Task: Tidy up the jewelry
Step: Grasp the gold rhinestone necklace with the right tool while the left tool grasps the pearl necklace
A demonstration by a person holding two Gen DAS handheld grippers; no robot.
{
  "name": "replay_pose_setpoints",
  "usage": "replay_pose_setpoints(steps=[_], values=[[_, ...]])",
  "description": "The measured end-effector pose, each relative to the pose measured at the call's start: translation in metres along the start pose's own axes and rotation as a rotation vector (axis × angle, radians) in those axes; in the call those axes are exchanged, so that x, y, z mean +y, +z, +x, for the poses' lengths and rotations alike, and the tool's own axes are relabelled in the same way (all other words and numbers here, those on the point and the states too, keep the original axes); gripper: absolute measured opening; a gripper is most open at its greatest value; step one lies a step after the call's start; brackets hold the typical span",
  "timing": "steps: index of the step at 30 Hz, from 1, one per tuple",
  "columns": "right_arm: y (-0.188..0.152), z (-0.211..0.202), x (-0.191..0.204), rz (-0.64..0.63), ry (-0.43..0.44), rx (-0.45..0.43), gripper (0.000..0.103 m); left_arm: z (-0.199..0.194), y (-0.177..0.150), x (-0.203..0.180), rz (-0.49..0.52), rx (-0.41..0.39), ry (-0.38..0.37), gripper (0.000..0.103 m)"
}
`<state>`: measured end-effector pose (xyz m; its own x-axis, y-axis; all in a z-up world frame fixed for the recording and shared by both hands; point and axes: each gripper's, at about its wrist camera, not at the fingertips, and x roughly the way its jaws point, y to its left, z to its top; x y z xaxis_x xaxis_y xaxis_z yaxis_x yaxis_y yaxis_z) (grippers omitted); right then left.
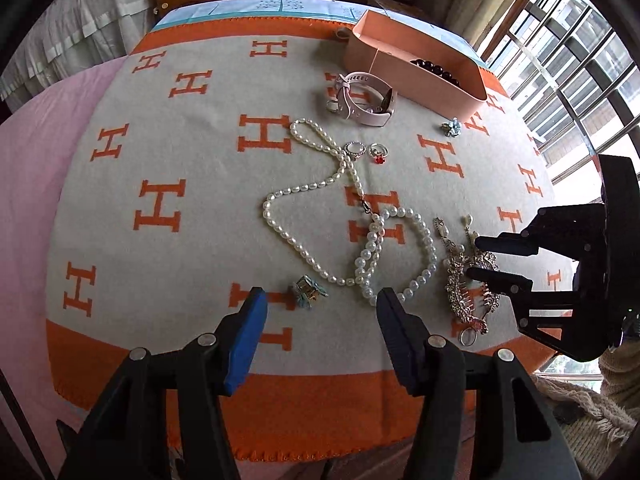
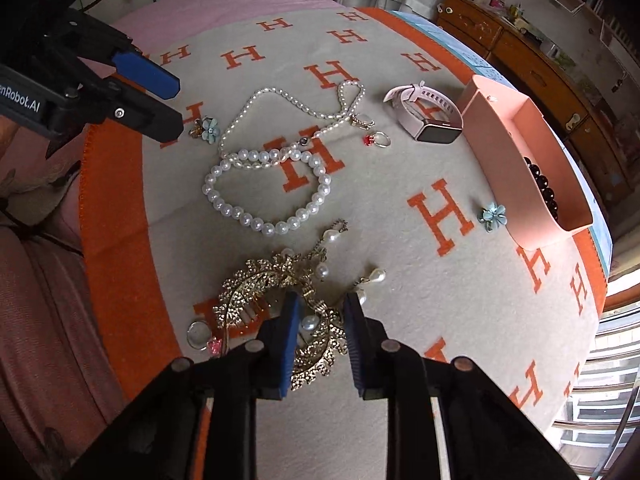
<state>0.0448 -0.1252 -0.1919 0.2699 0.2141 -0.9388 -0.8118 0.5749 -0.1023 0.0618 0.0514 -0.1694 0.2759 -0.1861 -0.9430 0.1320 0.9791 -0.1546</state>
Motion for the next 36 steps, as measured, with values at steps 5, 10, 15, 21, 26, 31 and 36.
replay_pose_setpoints(steps=[5, 10, 15, 21, 26, 31, 36], values=[[0.002, 0.002, -0.001, 0.005, 0.025, 0.014, 0.022, 0.013, 0.033, 0.008, 0.042, 0.016, 0.053, 0.046], [0.001, 0.002, -0.017, 0.124, 0.046, 0.021, 0.022, 0.037, 0.064, 0.014, 0.085, 0.082, 0.093, 0.044], [-0.011, -0.004, -0.037, 0.266, 0.078, 0.005, 0.019, 0.058, 0.076, 0.008, 0.146, 0.136, 0.108, 0.044], [-0.018, -0.007, -0.046, 0.316, 0.100, 0.008, 0.018, 0.071, 0.090, 0.009, 0.155, 0.157, 0.115, 0.039], [-0.018, -0.011, -0.046, 0.312, 0.111, -0.001, 0.018, 0.073, 0.095, 0.007, 0.185, 0.158, 0.094, 0.025], [-0.010, -0.010, -0.040, 0.277, 0.095, 0.003, 0.018, 0.072, 0.089, -0.005, 0.202, 0.146, 0.087, 0.011], [-0.005, -0.005, -0.023, 0.188, 0.045, 0.026, 0.018, 0.072, 0.090, -0.008, 0.156, 0.124, 0.081, 0.004]])
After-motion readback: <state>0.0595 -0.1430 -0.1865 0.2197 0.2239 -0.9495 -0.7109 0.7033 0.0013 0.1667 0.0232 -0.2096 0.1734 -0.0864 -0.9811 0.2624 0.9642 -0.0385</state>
